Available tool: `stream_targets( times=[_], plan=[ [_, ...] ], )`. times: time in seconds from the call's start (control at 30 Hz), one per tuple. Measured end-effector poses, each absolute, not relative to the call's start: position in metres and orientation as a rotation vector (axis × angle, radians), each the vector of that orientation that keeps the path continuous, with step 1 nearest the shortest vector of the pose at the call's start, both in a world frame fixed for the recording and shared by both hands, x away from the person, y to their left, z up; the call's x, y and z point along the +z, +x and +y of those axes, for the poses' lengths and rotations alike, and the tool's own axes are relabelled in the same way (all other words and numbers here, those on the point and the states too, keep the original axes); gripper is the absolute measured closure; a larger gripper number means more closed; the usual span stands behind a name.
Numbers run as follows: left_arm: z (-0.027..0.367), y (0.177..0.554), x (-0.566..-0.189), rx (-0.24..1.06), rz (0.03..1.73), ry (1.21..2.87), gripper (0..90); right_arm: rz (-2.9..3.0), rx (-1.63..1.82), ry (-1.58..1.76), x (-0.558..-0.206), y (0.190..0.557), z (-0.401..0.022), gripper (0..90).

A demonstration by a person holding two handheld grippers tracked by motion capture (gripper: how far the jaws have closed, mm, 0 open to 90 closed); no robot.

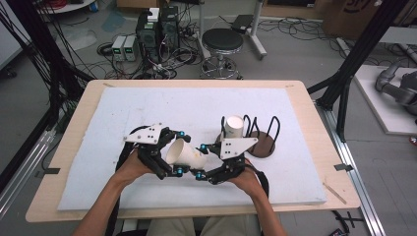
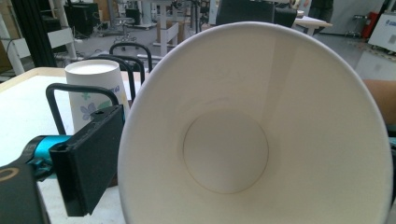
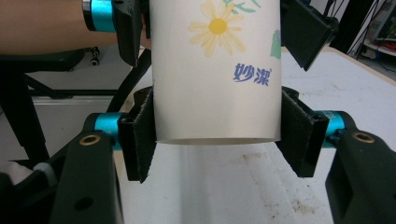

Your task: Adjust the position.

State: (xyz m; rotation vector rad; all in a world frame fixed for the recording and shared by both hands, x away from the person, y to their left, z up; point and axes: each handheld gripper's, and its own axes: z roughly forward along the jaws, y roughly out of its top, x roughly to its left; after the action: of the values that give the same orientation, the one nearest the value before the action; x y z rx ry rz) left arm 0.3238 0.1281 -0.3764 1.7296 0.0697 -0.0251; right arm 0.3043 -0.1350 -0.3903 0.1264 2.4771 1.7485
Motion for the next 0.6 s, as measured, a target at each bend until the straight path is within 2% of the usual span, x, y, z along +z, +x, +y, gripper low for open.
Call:
stream_targets(
  times=[0.33, 0.6],
  plan=[
    [0.1297, 0.3225, -0.3756, -0.022, 0.039, 1.733, 25.6, 2.484, 1.745, 0.129, -0.391, 0.3049, -0.1357, 37.4],
    [0.1298, 0.3221, -0.3754, -0.021, 0.032, 1.728, 28.1, 2.48, 1.744, 0.131, -0.3909, 0.3046, -0.136, 37.4]
  ],
)
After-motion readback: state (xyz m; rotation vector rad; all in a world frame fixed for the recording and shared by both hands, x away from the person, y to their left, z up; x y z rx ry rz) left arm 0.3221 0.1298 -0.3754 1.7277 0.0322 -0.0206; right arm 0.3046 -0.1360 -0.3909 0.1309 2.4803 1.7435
